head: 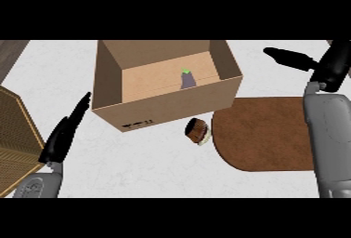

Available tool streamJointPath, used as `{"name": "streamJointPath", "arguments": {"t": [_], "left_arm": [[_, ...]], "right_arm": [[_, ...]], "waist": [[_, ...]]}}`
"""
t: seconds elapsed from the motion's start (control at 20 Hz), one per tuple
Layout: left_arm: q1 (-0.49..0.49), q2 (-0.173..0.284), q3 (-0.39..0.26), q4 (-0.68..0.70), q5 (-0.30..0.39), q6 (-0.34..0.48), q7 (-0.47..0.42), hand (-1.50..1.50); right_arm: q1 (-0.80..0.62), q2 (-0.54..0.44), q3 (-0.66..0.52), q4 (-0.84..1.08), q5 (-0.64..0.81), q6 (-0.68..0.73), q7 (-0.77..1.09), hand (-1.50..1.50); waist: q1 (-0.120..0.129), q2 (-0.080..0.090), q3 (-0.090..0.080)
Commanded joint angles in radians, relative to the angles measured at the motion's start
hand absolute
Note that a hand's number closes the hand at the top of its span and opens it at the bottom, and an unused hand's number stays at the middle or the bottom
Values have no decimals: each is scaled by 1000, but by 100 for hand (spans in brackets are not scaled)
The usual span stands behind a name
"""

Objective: Pick the eggplant from the cutting board and place it in the cardboard box

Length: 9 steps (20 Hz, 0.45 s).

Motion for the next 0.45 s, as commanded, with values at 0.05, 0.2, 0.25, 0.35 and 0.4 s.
{"name": "streamJointPath", "arguments": {"t": [0.05, 0.2, 0.25, 0.35, 0.4], "left_arm": [[35, -53, -45, -25, -47, 42, -3, 0], [-38, -1, 17, 55, -10, -6, -26, 0], [16, 13, 26, 18, -1, -17, -57, 0], [-27, -9, 16, 17, -2, -18, 3, 0], [9, -26, -8, -41, -27, -1, 26, 0]], "right_arm": [[129, -64, -40, -105, -108, 85, -44, -150], [124, -118, -65, 4, -133, 101, -129, -150], [205, -93, -48, -95, -143, 109, -115, -150], [227, -130, -30, -169, -132, 147, -38, -150], [210, -126, -49, -82, -162, 126, -130, -150]], "waist": [[-1, -1, 0], [4, 3, 0], [2, 1, 0], [-1, 0, 0], [5, 1, 0]]}}
